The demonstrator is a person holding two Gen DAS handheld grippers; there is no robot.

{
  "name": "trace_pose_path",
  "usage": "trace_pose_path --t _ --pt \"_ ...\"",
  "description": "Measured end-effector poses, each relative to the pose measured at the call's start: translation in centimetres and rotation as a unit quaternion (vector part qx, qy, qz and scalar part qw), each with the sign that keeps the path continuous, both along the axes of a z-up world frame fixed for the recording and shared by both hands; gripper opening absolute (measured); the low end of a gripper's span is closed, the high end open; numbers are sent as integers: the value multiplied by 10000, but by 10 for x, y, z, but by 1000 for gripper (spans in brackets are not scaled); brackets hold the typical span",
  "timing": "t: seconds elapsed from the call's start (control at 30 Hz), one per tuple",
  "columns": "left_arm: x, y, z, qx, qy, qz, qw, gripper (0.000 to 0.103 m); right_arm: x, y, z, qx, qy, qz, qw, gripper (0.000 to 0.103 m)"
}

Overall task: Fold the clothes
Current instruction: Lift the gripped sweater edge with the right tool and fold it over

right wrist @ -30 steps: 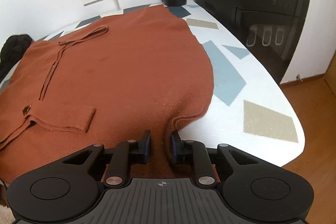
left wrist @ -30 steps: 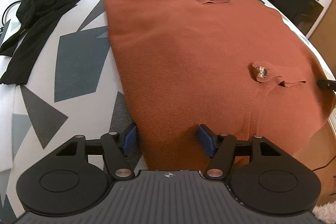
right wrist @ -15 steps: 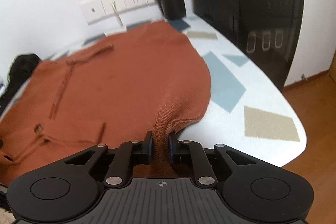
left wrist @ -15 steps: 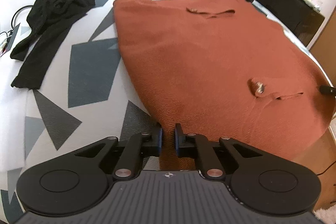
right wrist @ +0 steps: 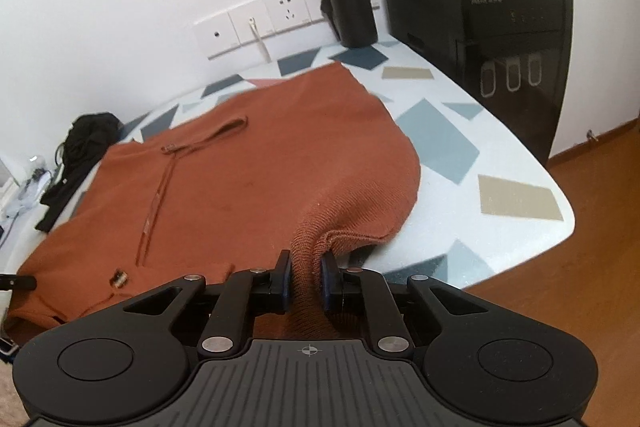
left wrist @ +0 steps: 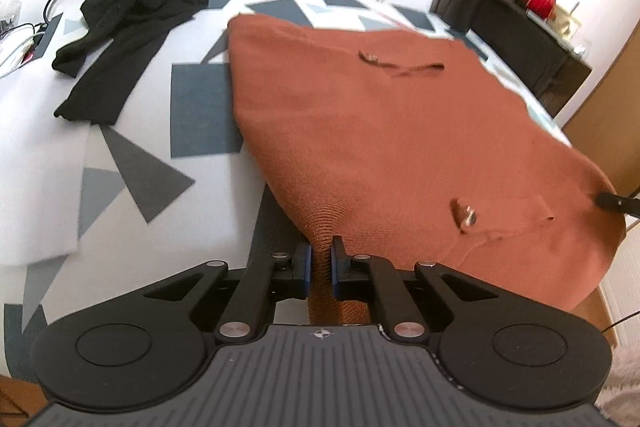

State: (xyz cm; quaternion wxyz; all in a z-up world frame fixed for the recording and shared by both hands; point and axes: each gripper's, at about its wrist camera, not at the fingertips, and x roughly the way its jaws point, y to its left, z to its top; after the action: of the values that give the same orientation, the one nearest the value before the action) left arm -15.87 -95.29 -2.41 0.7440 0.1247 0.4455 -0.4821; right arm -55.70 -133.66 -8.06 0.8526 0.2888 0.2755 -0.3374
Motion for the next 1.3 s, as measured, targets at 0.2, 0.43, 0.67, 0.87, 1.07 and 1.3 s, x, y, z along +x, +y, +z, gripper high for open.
trace_pose_path --t 0.2,0.43,0.67,0.87,1.07,1.3 --pt "20 -19 22 -456 77 96 9989 9 27 -34 43 -274 -460 83 9985 13" --pt "61 -54 45 -787 149 500 9955 9 80 -99 72 -247 -704 -24 9972 13" --pt "108 -100 43 -572 312 1237 9902 9 122 -174 60 23 -976 -95 9952 13" --pt "145 -148 19 33 243 1716 9849 9 158 -243 10 513 -950 0 9942 13" --pt "161 -181 -21 695 183 2191 9731 9 200 -289 -47 1005 -356 289 9939 13" --pt "172 -169 -13 704 548 2153 9725 46 206 -308 -52 1094 -228 557 9922 44"
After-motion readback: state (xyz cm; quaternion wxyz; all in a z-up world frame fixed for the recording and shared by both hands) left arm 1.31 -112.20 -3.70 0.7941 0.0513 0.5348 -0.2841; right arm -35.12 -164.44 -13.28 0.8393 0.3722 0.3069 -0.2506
